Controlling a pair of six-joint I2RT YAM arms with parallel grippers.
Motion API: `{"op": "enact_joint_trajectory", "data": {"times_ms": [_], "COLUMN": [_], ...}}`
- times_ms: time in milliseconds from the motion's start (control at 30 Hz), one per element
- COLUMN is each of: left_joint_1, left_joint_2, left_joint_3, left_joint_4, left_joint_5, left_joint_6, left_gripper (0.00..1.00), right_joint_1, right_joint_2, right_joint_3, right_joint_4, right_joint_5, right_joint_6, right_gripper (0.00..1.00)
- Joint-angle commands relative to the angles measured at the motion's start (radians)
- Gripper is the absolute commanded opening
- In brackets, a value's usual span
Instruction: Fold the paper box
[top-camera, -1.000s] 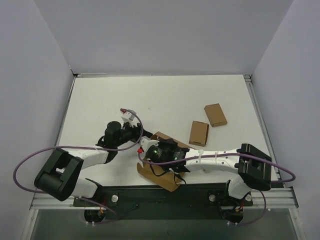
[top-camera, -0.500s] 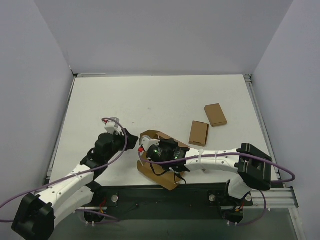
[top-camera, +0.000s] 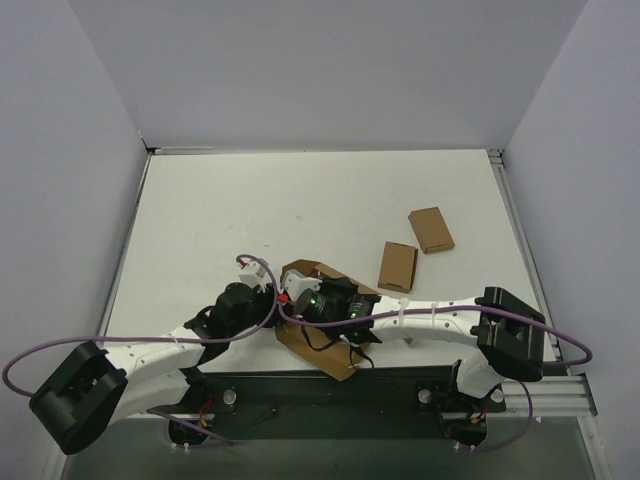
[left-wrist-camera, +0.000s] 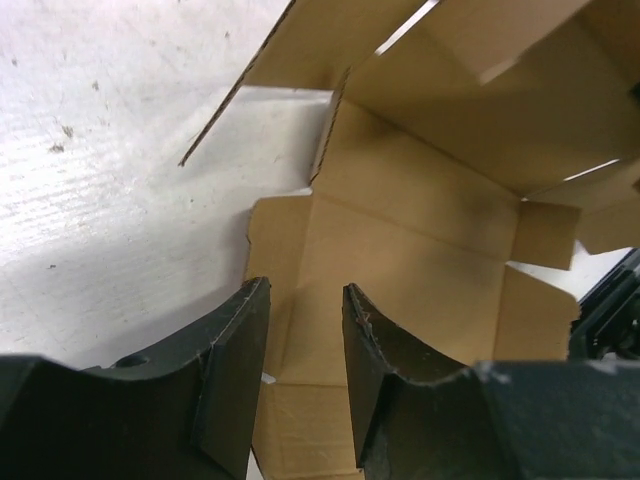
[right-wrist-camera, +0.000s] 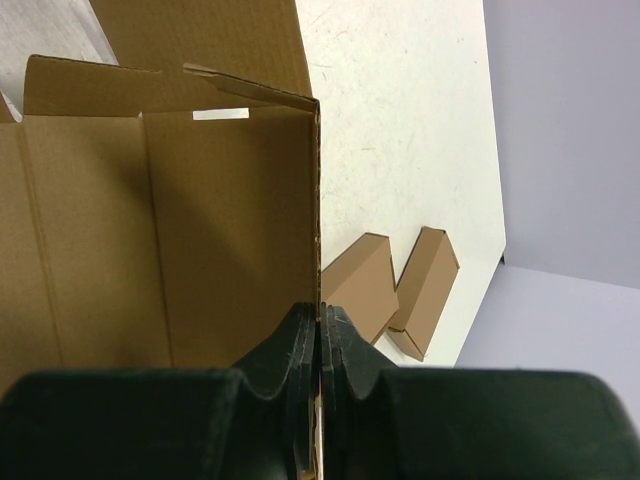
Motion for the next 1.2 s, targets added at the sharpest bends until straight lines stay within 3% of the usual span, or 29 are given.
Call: {"op": "enact_joint_trajectory", "data": {"times_ms": [0, 433, 667, 933, 1167], "left_joint_1": [-0.007, -0.030, -0.038, -0.023, 0.058], "left_joint_2": [0.091, 0.253, 0.237, 0.026, -0.004], "left_joint_3": [-0.004, -0.010, -0.019, 0.086, 0.157], "left_joint_4": [0.180, 0.105, 0.103, -0.006, -0.047], "left_joint_5": [0.010, -0.084, -0.092, -0.098, -0.058], "left_joint_6": [0.008, -0.036, -0.036, 0.147, 0.295], "left_gripper": [0.44, 0.39, 0.39, 0.60, 0.64], "right_joint_1": [-0.005, -0.004, -0.004, -0.002, -0.002], "right_joint_2": [-0.046, -0.053, -0.060, -0.060, -0.060], "right_joint_3": [-0.006, -0.008, -0.008, -0.010, -0.008], "right_joint_4": [-0.032, -0.032, -0.032, -0.034, -0.036], "right_joint_5": [0.027, 0.024, 0.019, 0.021, 0.021], "right_joint_6": [0.011, 0.013, 0.014, 0.013, 0.013], "right_gripper": [0.00, 0.00, 0.00, 0.00, 0.00]}}
